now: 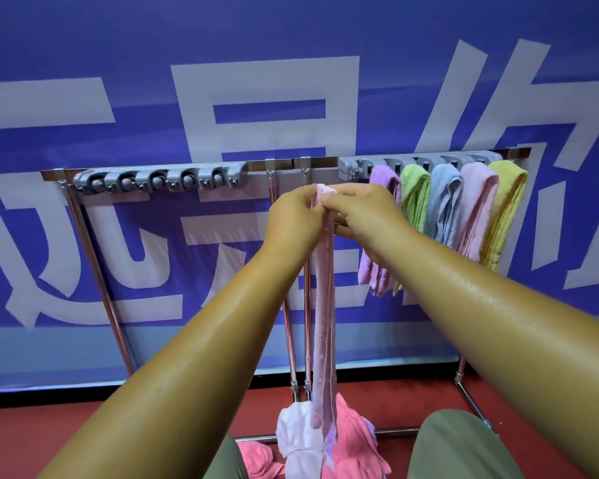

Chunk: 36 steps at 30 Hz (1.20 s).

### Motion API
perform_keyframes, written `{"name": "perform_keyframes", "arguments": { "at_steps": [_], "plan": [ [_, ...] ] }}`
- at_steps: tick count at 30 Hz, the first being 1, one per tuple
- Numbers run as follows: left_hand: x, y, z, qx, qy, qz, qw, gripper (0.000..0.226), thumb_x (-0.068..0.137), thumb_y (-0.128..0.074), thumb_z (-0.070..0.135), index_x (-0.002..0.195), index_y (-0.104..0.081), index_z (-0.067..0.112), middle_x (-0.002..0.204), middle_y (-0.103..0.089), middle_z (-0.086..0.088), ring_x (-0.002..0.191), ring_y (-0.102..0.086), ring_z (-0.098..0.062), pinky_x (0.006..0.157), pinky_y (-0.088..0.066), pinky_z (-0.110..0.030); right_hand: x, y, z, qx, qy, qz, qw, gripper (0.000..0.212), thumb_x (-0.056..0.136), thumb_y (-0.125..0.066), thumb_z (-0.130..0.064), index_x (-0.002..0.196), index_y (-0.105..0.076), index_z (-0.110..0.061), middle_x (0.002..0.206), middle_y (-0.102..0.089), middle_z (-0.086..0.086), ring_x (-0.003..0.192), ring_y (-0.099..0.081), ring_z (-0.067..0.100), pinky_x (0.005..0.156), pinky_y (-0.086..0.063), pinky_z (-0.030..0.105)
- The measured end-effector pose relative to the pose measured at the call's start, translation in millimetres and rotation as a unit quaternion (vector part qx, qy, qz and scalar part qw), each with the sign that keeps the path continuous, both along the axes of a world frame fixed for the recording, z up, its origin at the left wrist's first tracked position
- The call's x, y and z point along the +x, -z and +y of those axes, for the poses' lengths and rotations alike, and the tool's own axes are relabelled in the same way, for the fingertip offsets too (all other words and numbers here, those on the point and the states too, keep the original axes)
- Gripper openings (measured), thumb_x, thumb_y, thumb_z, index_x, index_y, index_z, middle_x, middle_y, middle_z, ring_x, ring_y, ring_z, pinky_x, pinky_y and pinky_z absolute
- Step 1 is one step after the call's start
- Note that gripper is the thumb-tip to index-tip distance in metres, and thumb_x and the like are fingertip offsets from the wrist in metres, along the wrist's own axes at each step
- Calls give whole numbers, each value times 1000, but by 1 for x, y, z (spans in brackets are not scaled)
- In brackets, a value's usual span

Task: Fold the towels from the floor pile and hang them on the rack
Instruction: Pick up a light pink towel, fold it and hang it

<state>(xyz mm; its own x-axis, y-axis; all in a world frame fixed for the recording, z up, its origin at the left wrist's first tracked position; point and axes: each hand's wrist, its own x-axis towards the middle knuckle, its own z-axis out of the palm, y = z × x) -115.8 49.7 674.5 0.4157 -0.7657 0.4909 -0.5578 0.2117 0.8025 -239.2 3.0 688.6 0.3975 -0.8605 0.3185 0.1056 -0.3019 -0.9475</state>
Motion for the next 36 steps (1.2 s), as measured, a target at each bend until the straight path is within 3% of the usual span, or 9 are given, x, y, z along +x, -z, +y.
{"name": "perform_keyframes", "arguments": {
  "at_steps": [5, 8, 12, 14, 18, 25, 29, 32, 36],
  "plan": [
    [11, 2, 0, 20, -34, -20, 999, 24, 96, -72, 43, 101, -79, 21, 87, -78, 4, 80, -72, -12, 72, -61, -37, 2, -2, -8, 26, -3, -13, 1000, 22, 95, -62, -7, 109, -78, -9, 94, -80, 17, 86, -79, 30, 81, -66, 42],
    [20, 9, 4, 35, -1, 17, 999, 39, 91, -75, 59, 106, -80, 22, 93, -80, 6, 86, -75, -8, 74, -56, -28, -1, -3, -10, 39, -12, -23, 999, 23, 97, -57, -5, 109, -77, -6, 96, -79, 19, 91, -78, 32, 85, -66, 46],
    [27, 14, 12, 59, 63, 84, 993, 45, 87, -79, 64, 111, -78, 26, 97, -82, 9, 88, -77, -5, 83, -59, -33, -4, -5, -10, 60, -32, -45, 997, 27, 97, -51, -1, 106, -76, 0, 85, -78, 15, 77, -77, 25, 85, -65, 50],
    [29, 17, 16, 83, 109, 121, 983, 41, 87, -81, 58, 109, -78, 24, 99, -82, 6, 89, -76, -10, 86, -57, -36, -6, -8, -9, 65, -51, -54, 995, 28, 98, -49, 0, 106, -76, 2, 90, -79, 17, 82, -78, 29, 83, -65, 49],
    [33, 30, 24, 152, 192, 198, 949, 44, 90, -84, 39, 125, -75, 15, 119, -80, -7, 117, -74, -32, 107, -57, -52, -8, -16, -11, 77, -72, -70, 992, 27, 100, -52, -2, 113, -76, 2, 110, -77, 24, 99, -76, 35, 85, -65, 51],
    [28, 27, 34, 118, 223, 244, 936, 37, 101, -71, 35, 130, -72, 11, 117, -79, -13, 100, -75, -27, 87, -62, -45, -13, -23, -19, 135, -78, -125, 980, 24, 103, -52, -4, 113, -72, 3, 98, -80, 14, 89, -78, 27, 79, -65, 43],
    [18, 4, 35, 81, 212, 266, 937, 34, 107, -64, 33, 131, -71, 10, 117, -79, -14, 101, -76, -26, 92, -62, -45, -11, -10, -19, 211, -69, -68, 973, 32, 109, -49, -27, 116, -68, -3, 102, -75, 15, 82, -75, 26, 71, -64, 38],
    [15, -13, 31, 68, 192, 307, 930, 32, 108, -61, 32, 130, -70, 11, 116, -80, -13, 107, -77, -28, 90, -64, -44, -12, 12, -13, 290, -140, -10, 947, 74, 107, -38, -63, 125, -69, 1, 125, -73, 22, 110, -73, 35, 98, -57, 46],
    [26, -33, 19, 80, 123, 351, 925, 25, 107, -64, 29, 123, -70, 11, 101, -83, -8, 88, -81, -22, 69, -67, -37, -10, 32, 5, 305, -222, -24, 926, 90, 102, -19, -79, 134, -68, -11, 127, -73, 19, 106, -76, 32, 94, -55, 46]
  ]
}}
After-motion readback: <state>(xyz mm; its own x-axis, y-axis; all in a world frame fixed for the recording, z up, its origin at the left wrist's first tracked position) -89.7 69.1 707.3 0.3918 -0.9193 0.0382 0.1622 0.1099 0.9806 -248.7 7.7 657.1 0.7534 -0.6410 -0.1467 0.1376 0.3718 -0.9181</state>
